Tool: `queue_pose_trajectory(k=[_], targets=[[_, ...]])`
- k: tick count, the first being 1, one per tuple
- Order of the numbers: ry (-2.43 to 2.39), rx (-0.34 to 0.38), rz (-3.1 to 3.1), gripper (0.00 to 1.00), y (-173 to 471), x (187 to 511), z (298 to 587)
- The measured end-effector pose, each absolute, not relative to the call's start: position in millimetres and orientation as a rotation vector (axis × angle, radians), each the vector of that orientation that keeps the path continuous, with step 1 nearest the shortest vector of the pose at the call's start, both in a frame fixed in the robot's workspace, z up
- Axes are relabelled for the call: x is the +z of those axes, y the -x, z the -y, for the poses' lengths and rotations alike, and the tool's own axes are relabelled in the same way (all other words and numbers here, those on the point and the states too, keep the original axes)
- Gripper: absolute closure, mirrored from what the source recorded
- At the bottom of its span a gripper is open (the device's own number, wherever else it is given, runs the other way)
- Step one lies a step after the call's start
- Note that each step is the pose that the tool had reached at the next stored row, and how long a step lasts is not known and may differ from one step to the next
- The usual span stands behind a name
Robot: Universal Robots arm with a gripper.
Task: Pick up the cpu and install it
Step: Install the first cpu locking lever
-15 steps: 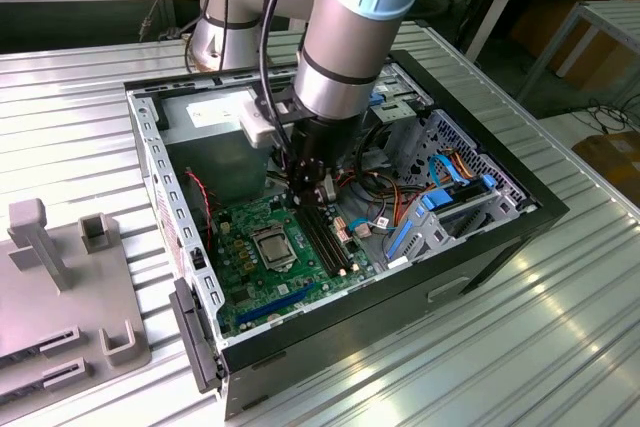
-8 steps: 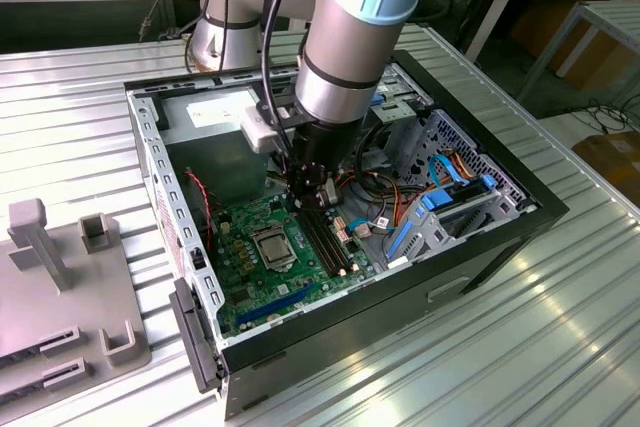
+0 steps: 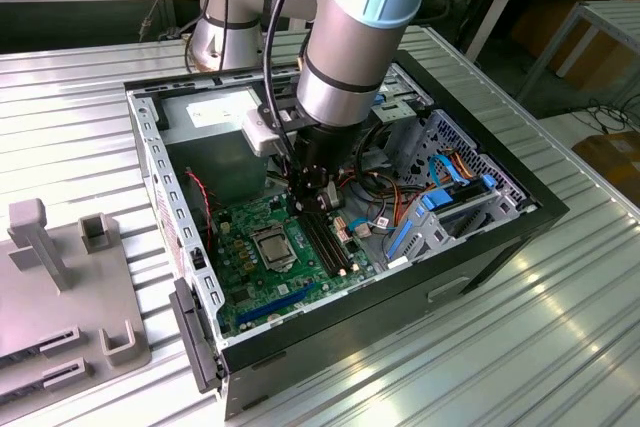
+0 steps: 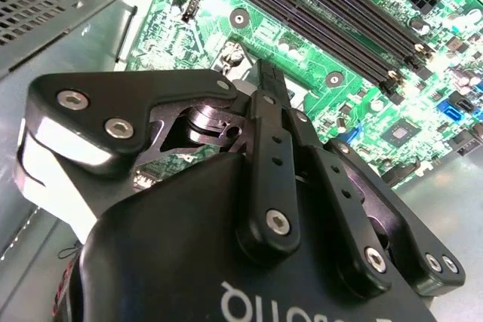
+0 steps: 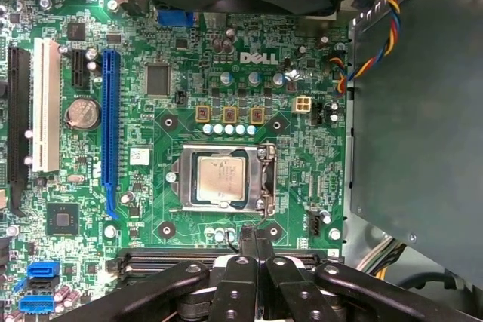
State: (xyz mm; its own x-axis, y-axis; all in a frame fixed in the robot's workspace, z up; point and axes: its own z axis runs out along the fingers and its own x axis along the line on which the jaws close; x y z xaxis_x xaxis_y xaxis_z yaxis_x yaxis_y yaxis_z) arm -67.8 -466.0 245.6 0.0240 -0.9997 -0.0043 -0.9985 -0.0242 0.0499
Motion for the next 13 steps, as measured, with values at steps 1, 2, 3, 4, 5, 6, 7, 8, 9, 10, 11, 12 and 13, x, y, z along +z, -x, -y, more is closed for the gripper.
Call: queue_pose_trajectory(k=[1, 2, 3, 4, 5, 6, 7, 8, 9, 10, 11, 12, 13], targets=[[-2.225, -0.059, 2.171, 0.89, 67.8, 245.3, 466.4], [-2.225, -0.059, 2.17, 0.89, 67.8, 244.8, 467.2], [-2.226, -0.059, 2.17, 0.89, 67.8, 244.4, 468.0], [-2.226, -0.059, 2.169, 0.89, 67.8, 244.2, 468.4], [-2.226, -0.058, 2.169, 0.89, 67.8, 244.0, 468.8], [-2.226, -0.058, 2.169, 0.89, 67.8, 243.8, 469.3], [-2.226, -0.058, 2.168, 0.89, 67.8, 243.7, 469.7], [-2.226, -0.058, 2.168, 0.89, 67.8, 243.5, 470.1], [-2.227, -0.058, 2.167, 0.89, 67.8, 243.4, 470.6], [-2.227, -0.057, 2.167, 0.89, 67.8, 243.2, 471.1], [-2.227, -0.057, 2.167, 0.89, 67.8, 243.1, 471.6], [-2.227, -0.057, 2.166, 0.89, 67.8, 242.9, 472.2], [-2.227, -0.057, 2.166, 0.89, 67.8, 242.7, 472.6]])
